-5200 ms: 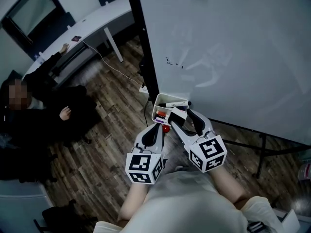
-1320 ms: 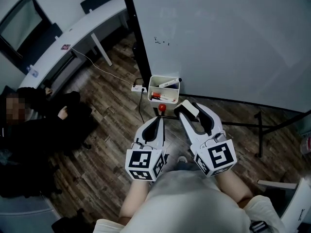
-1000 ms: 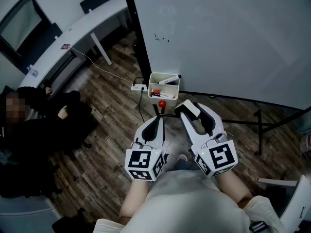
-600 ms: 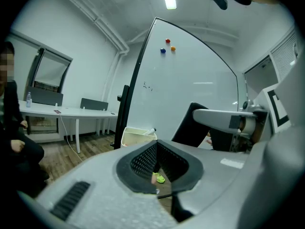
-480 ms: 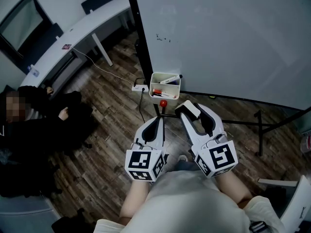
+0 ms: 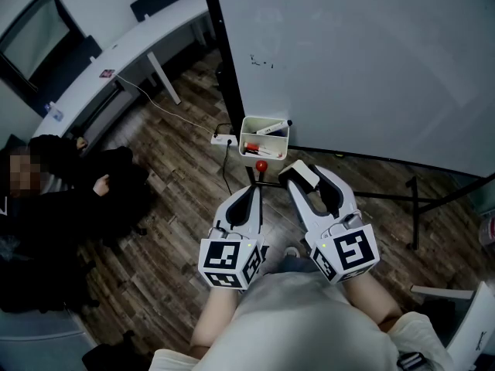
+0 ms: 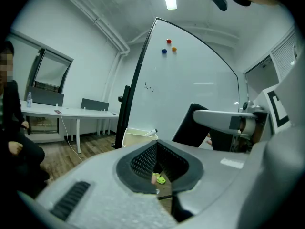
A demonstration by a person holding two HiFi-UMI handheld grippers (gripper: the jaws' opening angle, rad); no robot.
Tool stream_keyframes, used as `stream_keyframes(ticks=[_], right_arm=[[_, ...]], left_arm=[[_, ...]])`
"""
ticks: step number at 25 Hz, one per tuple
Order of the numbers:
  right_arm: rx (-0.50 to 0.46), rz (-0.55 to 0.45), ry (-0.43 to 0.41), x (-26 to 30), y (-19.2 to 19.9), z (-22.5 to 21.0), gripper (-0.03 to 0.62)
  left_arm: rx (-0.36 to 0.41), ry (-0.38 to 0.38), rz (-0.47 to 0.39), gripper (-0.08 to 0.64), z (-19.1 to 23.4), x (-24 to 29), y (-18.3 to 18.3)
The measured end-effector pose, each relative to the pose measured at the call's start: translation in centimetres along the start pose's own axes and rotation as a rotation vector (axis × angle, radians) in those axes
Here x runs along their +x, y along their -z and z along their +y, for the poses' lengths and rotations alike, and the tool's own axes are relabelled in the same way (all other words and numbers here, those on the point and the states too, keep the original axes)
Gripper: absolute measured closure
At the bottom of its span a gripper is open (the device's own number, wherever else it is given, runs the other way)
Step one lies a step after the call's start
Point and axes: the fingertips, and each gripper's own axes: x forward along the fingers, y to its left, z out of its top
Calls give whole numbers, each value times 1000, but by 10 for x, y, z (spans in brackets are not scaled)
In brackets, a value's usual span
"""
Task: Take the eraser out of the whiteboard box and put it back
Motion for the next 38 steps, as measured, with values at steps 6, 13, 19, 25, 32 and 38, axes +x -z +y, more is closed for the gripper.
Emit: stream_keyframes(ticks=[6, 13, 19, 25, 32, 38], right_arm=[[0, 3, -11, 7, 0, -3, 407], [-3, 6, -26, 17, 0, -6, 407], [-5, 13, -45, 29, 2, -9, 407], [-3, 18, -59, 43, 3, -13, 407], [-2, 29, -82, 56, 5, -17, 407], [1, 36, -99, 65, 8, -21, 407]], left_arm=[[2, -8, 5, 557, 3, 5, 1], [-1, -15, 3, 555, 7, 12, -2], [-7, -24, 6, 555, 13, 20, -1], [-16, -37, 11, 555, 21, 29, -2], [-25, -60, 10, 555, 28, 37, -3], [-29, -75, 13, 555, 32, 43, -3]])
